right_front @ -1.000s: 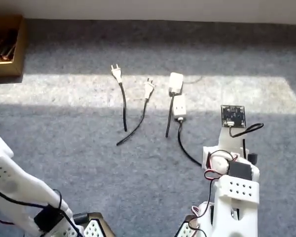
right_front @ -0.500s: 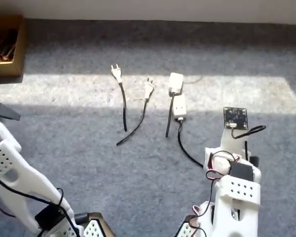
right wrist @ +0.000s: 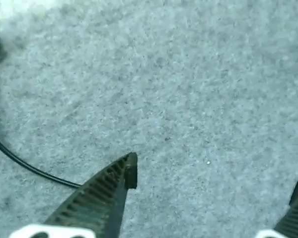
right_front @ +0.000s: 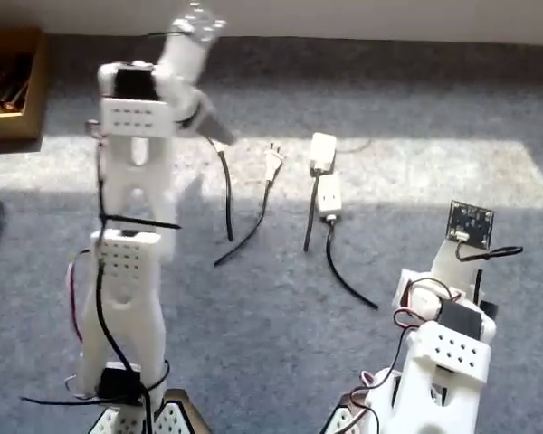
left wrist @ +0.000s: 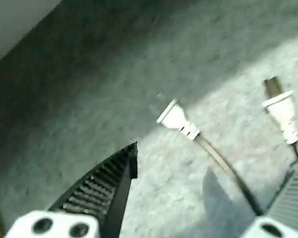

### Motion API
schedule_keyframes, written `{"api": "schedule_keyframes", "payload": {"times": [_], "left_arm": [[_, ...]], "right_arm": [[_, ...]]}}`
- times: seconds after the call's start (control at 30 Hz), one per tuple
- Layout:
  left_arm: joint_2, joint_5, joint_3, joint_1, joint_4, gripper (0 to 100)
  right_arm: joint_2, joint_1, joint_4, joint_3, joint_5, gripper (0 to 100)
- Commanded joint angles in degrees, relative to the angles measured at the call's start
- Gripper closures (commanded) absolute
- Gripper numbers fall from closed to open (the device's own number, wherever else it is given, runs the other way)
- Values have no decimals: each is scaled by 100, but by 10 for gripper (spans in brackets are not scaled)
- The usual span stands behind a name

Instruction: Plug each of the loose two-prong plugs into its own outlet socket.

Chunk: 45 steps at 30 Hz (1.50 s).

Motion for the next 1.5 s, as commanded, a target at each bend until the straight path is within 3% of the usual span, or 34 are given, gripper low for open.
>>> {"api": "schedule_keyframes", "payload": {"times": [0.0,0.13,0.27,0.43,0.57,0.7,0.83,0.97,1.23,1.47], "left_arm": [[-48,316,611,919,-1389,584],[-48,668,1323,1305,-2224,689],[-48,862,1420,1305,-2303,761],[171,826,1385,1279,-2356,725],[549,88,1385,1156,-2426,642],[567,26,1323,1138,-1530,600],[101,44,602,1156,220,631],[-145,369,-207,1666,1442,616],[-145,677,-233,2941,1442,592],[532,1064,-242,3389,923,596]], "right_arm": [[-101,92,-154,-233,-18,548],[-101,75,-154,-233,-18,548],[-101,48,-154,-242,-18,548],[-101,40,-154,-259,-18,548],[-101,40,-180,-224,-18,548],[-101,40,-189,-224,-18,548],[-101,-101,-189,-224,-9,548],[-101,-127,-198,-224,-9,548],[-66,1701,-743,-207,185,548],[-110,2132,-725,-215,185,548]]}}
